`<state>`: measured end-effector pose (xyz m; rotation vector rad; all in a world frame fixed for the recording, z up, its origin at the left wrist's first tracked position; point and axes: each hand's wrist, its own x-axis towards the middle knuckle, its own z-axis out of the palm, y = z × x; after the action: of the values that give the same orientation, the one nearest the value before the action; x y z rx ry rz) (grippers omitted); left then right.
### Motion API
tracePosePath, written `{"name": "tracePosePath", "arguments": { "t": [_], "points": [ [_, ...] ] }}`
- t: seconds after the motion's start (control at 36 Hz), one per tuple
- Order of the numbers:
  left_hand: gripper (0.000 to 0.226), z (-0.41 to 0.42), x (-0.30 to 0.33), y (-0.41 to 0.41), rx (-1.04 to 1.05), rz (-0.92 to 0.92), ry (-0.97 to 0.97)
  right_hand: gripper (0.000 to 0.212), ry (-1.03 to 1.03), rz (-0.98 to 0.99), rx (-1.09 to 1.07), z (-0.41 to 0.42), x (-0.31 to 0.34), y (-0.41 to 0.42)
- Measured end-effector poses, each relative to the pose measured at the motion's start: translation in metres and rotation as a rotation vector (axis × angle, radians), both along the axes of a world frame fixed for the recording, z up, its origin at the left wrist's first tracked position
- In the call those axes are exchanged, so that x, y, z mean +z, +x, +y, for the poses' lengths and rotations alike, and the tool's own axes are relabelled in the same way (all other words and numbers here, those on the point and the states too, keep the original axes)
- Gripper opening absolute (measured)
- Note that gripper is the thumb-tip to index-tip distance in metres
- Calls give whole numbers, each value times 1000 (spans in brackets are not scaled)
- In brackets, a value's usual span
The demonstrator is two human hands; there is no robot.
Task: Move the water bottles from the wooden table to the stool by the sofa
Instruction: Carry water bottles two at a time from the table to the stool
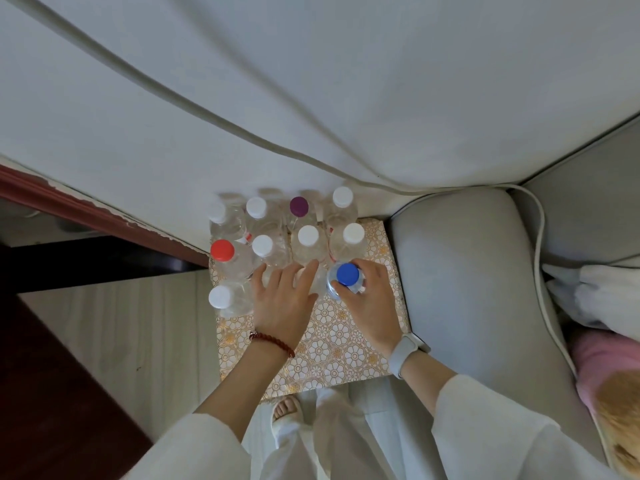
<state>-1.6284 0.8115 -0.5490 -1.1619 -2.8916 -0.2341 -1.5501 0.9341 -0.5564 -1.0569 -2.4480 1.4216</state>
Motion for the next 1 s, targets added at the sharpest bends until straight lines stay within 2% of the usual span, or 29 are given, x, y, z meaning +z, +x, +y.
{"name": "tracePosePath", "arguments": {
  "t": [0.22,0.42,0.47,0.56,0.67,0.83,0.94,1.0],
  "points": [
    [49,1,-2,1,40,-11,8,42,-71,-10,-118,-9,-6,-6],
    [67,-6,-3,7,4,14,-108,52,-188,-10,-9,-3,-2,7],
    [72,-7,-1,10,32,-22,-136,57,-122,3,44,-3,0,14],
    [76,-12,2,15,73,-57,-169,61,106,37,150,-4,5,23],
    [84,-17,0,21,70,-102,-188,64,372,-31,355,-11,9,28],
    [96,-16,-7,23,113,-207,-260,65,413,-187,423,-11,15,27],
    [79,-16,12,21,98,-308,-237,61,445,-292,453,-13,32,24],
    [67,-20,27,20,111,-339,-189,58,456,-282,454,-18,45,21]
  ]
}}
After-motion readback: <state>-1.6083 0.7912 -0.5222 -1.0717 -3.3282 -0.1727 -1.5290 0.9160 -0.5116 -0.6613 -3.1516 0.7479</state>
